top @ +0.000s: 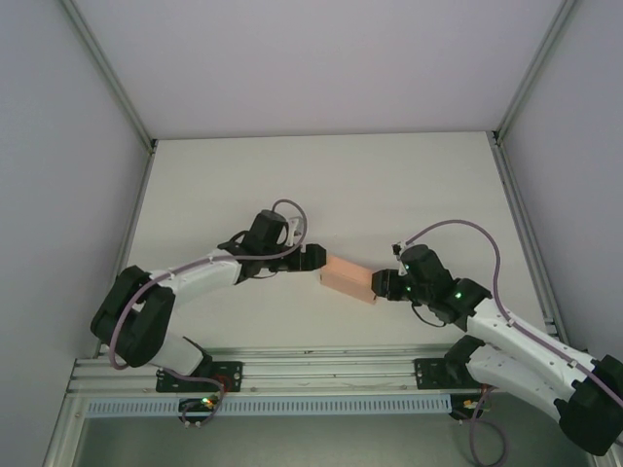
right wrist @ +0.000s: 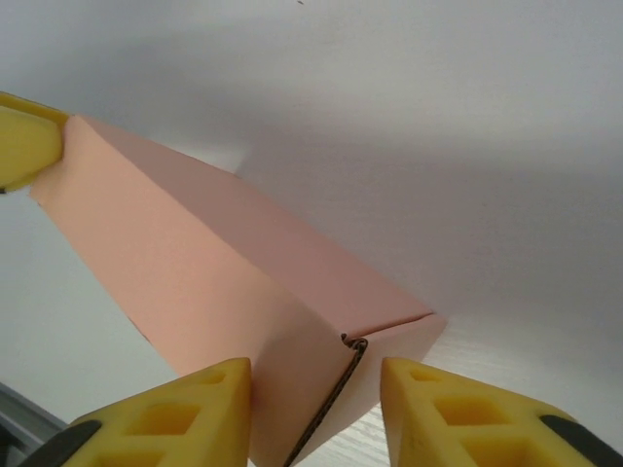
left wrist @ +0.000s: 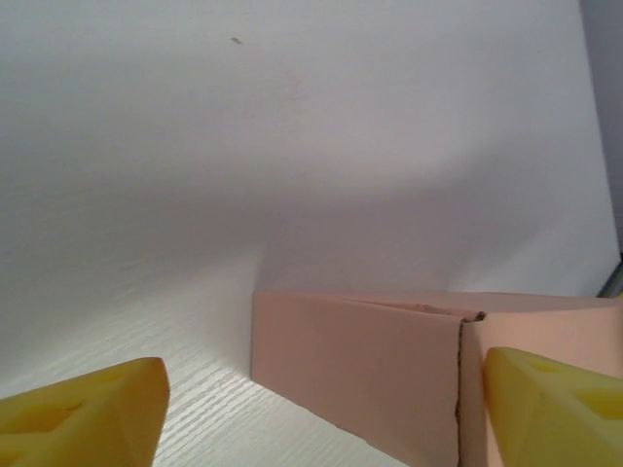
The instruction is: Assemble paper box
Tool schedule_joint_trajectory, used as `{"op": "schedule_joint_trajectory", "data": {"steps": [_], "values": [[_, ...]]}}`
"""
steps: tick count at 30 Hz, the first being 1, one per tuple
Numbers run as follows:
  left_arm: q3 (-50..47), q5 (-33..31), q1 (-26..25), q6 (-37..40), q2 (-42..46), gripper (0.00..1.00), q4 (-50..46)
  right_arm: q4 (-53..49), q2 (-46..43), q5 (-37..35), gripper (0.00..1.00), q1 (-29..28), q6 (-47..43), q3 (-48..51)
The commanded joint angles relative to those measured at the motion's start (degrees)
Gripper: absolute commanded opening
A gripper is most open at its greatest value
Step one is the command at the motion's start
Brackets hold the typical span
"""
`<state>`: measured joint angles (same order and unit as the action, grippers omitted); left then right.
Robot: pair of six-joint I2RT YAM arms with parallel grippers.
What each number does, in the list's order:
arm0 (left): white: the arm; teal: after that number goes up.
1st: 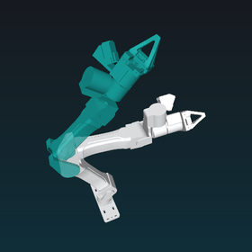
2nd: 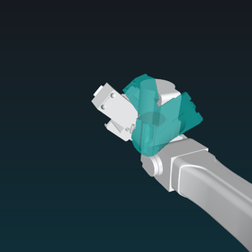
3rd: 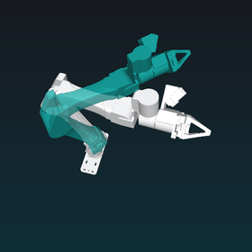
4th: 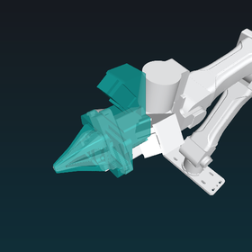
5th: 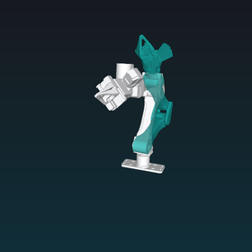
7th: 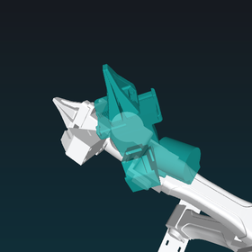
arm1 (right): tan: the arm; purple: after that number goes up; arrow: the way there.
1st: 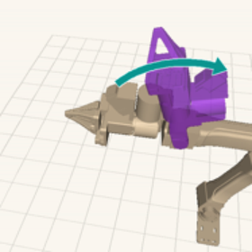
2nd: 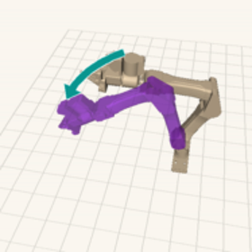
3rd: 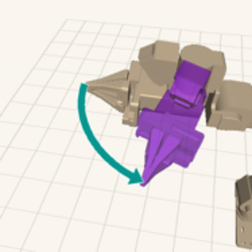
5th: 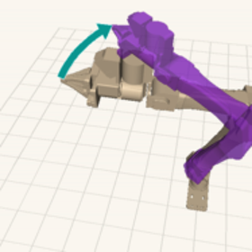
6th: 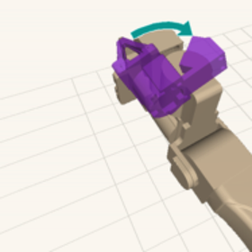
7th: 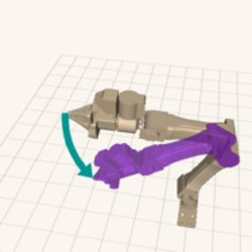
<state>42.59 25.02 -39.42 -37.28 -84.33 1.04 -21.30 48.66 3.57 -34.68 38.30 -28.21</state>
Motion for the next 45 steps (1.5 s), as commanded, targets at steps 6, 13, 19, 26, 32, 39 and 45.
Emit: {"op": "schedule_joint_trajectory", "data": {"steps": [6,13,19,26,32,39,45], "values": [[-10.2,1.4,-0.1,-0.6,-4.7,0.62,3.9,-4.0,0.1,0.3,0.28,2.5,1.2,7.9],[-12.3,6.2,-0.4,-3.3,-9.2,0.26,13.2,1.2,-2.2,3.3,0.23,4.1,1.9,10.2],[-12.4,5.3,-2.5,-3.3,-9.5,0.05,13.8,3.2,-2.5,4.0,0.19,4.2,1.8,11.2],[-11.2,2.4,-3.2,-2.7,-7.5,0.00,9.6,1.4,-3.4,4.7,0.27,4.2,-0.5,7.7],[-6.7,-0.8,-4.4,0.9,-5.3,0.04,1.3,-3.1,-3.7,3.7,0.53,4.3,-7.7,-1.4],[-2.6,-1.7,-5.2,3.8,-5.0,0.13,-2.5,-4.1,0.9,8.6,1.00,4.2,-29.1,-9.8],[-0.1,-1.9,-5.2,5.0,-5.6,0.21,-3.4,-8.7,13.4,8.1,1.00,2.7,-44.9,-17.5]]}}
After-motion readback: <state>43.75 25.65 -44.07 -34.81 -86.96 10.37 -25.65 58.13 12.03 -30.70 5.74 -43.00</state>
